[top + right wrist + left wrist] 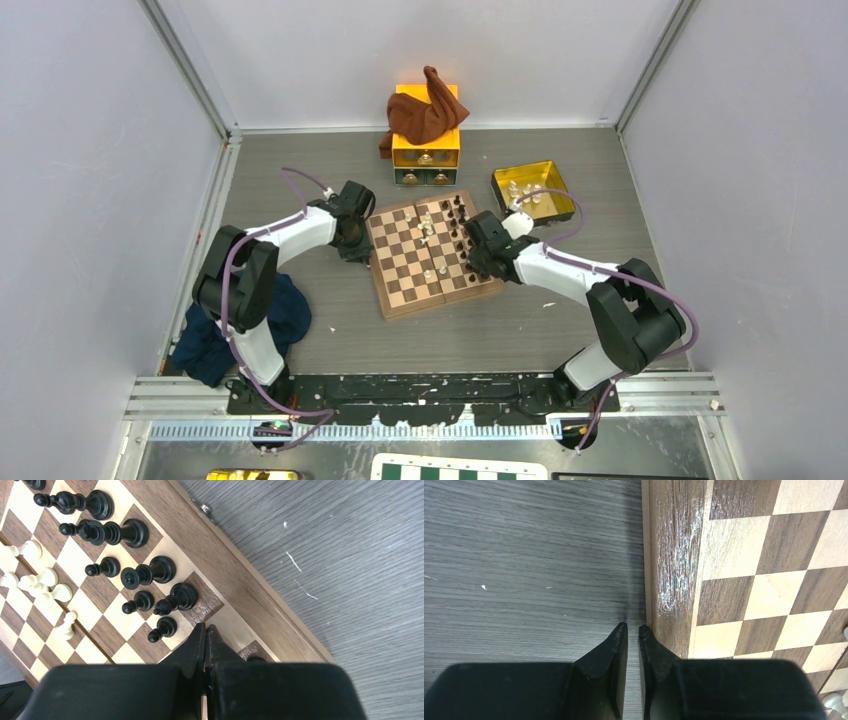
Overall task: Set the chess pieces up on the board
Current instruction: Adjust the chessboard at the center of the board.
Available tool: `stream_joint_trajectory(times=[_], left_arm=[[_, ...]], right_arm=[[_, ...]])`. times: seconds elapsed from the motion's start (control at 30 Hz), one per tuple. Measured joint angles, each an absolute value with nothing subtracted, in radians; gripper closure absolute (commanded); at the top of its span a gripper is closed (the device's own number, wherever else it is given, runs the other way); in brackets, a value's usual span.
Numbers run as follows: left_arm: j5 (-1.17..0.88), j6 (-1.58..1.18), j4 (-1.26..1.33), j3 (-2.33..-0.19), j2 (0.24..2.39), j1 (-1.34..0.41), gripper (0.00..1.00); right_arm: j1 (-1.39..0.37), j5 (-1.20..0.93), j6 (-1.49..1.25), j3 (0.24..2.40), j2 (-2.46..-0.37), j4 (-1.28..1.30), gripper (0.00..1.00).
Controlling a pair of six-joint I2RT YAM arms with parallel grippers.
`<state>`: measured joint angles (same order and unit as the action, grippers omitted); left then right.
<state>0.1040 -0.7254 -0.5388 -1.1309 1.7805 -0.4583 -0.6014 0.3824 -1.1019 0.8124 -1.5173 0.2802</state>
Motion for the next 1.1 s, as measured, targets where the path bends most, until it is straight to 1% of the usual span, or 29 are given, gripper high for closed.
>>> stream_joint_trajectory(times=[0.37,0.53,0.7,0.83,0.93,1.1], left_arm=[[0.104,-0.727,-0.540,-1.131,1.781,-0.458,0.84],[0.104,-0.727,-0.540,-1.131,1.781,-0.458,0.84],[0.104,-0.726,-0.539,-1.131,1.781,-0.459,0.84],[0.104,-0.725,-0.540,-1.131,1.781,-0.459,0.82],[0.104,-0.725,-0.540,-1.131,1.781,-0.459,0.81],[0.103,-0.725,-0.537,-1.131,1.781,-0.460,0.77]], right_arm=[[-0.601,0.410,-1.055,0.813,-1.491,0.316,0.98],[-0.601,0.448,-1.019,0.821,-1.470,0.325,0.90],[-0.601,0.476,-0.990,0.843,-1.461,0.334,0.74],[-0.601,0.479,-0.973,0.862,-1.456,0.351,0.62],[-0.601,0.479,-0.958,0.872,-1.444,0.373,0.60],[-0.601,0.474,-0.913,0.888,-1.417,0.418,0.61]])
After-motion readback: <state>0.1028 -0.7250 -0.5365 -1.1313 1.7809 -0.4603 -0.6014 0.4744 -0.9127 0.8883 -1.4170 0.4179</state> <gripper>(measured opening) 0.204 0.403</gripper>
